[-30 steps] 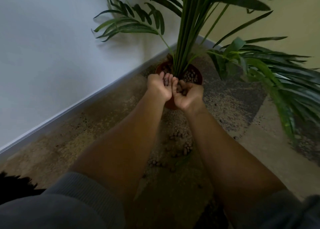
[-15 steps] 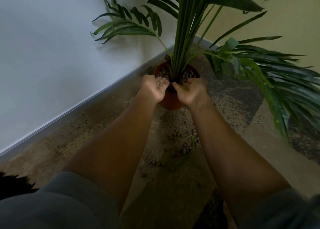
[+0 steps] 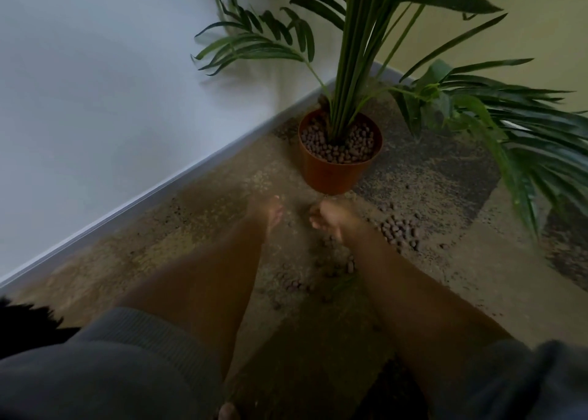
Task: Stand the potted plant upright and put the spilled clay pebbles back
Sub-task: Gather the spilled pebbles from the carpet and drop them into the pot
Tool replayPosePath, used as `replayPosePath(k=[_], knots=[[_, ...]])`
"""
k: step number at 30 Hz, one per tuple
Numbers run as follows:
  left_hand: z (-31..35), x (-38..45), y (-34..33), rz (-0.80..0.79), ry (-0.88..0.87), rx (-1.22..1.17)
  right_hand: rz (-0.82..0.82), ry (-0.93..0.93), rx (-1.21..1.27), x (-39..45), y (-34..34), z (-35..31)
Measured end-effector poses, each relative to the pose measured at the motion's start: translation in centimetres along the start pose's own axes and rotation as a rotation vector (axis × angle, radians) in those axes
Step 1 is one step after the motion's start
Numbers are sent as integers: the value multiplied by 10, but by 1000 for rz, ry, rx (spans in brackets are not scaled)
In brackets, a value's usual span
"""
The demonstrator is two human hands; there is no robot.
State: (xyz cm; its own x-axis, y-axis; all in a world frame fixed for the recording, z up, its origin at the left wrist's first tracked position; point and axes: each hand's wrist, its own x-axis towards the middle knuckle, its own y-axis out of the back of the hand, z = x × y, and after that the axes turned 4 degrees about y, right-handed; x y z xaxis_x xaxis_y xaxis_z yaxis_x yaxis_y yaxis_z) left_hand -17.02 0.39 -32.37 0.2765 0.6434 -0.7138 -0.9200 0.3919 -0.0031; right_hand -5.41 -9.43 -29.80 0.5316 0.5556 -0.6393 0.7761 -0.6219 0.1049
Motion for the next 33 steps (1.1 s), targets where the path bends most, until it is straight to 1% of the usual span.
replayPosePath(k=[2,5,6,7,9,10,12,14,16,18,20,22,24,27,30,33], knots=[[-11,6,10,34,-21,270,18,41,-292,0,-2,14],[-22,3,18,57,-87,722,-50,163,-737,-4,-7,30],[-25,1,20,75,-131,868,-70,209,-832,-4,-9,35],[-31,-1,23,54,-187,965,-74,247,-897,-3,-13,39],[-44,-3,31,-108,-263,1025,-42,324,-1009,2,-19,43],[-49,-7,35,-186,-247,1049,-33,369,-1062,7,-23,45],[-55,-12,43,-295,-213,1169,-71,451,-1154,16,-30,46],[-60,-12,50,-374,-236,1310,-131,512,-1219,23,-38,46],[-65,-14,57,-414,-225,1365,-160,565,-1263,29,-47,47],[-70,-19,65,-429,-211,1374,-154,590,-1272,32,-55,51],[-76,-25,70,-421,-251,1424,-147,601,-1263,32,-58,54],[-80,-31,73,-403,-304,1478,-195,583,-1243,29,-56,58],[-84,-35,73,-376,-330,1502,-291,555,-1213,25,-50,61],[-88,-39,69,-341,-394,1516,-438,484,-1234,14,-39,59],[-91,-42,64,-327,-428,1498,-527,353,-1243,0,-28,58],[-93,-44,58,-323,-445,1497,-586,288,-1271,-10,-22,63]])
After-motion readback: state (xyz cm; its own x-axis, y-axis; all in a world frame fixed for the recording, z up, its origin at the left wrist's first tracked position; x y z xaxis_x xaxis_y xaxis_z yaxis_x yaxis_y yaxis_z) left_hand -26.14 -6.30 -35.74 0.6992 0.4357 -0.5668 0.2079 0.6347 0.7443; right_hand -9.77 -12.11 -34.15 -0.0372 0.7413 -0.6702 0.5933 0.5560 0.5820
